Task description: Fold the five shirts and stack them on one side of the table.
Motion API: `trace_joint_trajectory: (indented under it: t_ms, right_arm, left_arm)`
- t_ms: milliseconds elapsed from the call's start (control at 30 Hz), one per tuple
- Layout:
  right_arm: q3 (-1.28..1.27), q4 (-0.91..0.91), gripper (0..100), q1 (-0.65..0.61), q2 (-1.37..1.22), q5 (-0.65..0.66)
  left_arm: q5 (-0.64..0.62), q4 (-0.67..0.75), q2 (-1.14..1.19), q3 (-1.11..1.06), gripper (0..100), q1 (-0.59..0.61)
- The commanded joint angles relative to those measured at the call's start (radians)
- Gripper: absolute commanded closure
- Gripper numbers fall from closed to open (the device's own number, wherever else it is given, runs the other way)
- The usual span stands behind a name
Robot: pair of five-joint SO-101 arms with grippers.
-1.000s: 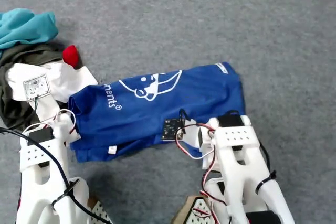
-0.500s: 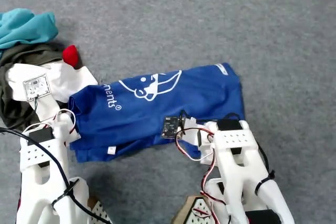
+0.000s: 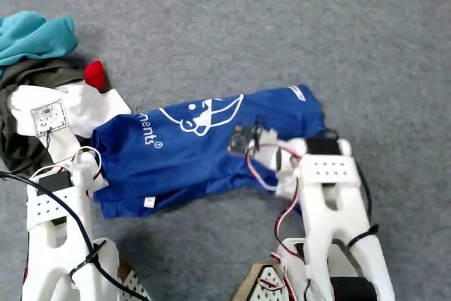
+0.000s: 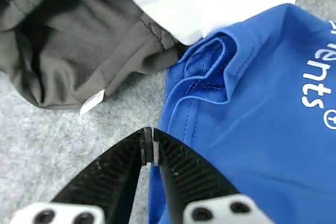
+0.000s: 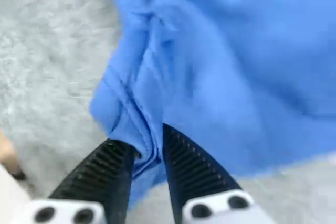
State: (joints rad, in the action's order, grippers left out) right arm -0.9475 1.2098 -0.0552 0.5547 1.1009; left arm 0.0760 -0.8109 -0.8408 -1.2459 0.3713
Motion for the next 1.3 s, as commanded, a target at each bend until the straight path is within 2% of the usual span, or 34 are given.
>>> trace_joint_trajectory:
  t_ms: [0, 300, 500, 667, 733, 833, 900, 1067, 1167, 1200, 1267]
  right_arm:
    - [0.182, 0.031, 99.7, 0.002, -0.01, -0.014]
    - [0.395, 0.018, 99.7, -0.131, -0.173, -0.009]
    - [0.515, -0.006, 99.6, -0.139, -0.361, 0.084]
    - [0.636, -0.068, 99.0, -0.142, -0.512, 0.097]
    - [0.682, -0.084, 93.2, -0.142, -0.559, 0.094]
    - [0.754, -0.086, 78.8, -0.125, -0.604, 0.043]
    - [0.794, -0.087, 76.2, -0.105, -0.604, -0.02]
    - [0.832, -0.069, 76.3, -0.059, -0.555, -0.037]
    - [0.834, 0.054, 77.0, -0.047, -0.487, -0.037]
    - [0.834, 0.114, 79.7, -0.048, -0.46, -0.037]
    - [0.828, 0.212, 91.5, -0.054, -0.406, -0.037]
  left_arm:
    - [-0.011, 0.014, -0.001, 0.0, 98, 0.0]
    - [-0.012, 0.014, -0.001, 0.0, 98, 0.0]
    - [-0.012, 0.014, -0.001, 0.0, 98, 0.0]
    - [-0.009, 0.014, -0.001, 0.0, 98, -0.015]
    - [-0.009, 0.014, -0.001, -0.002, 98, -0.021]
    - [-0.009, 0.014, -0.001, -0.002, 98, -0.021]
    - [-0.009, 0.014, -0.001, -0.002, 98, -0.021]
    - [-0.009, 0.014, -0.001, -0.002, 98, -0.021]
    - [-0.009, 0.014, -0.001, -0.002, 98, -0.021]
    - [-0.009, 0.014, -0.001, -0.002, 98, -0.021]
    - [-0.009, 0.014, -0.001, -0.002, 98, -0.021]
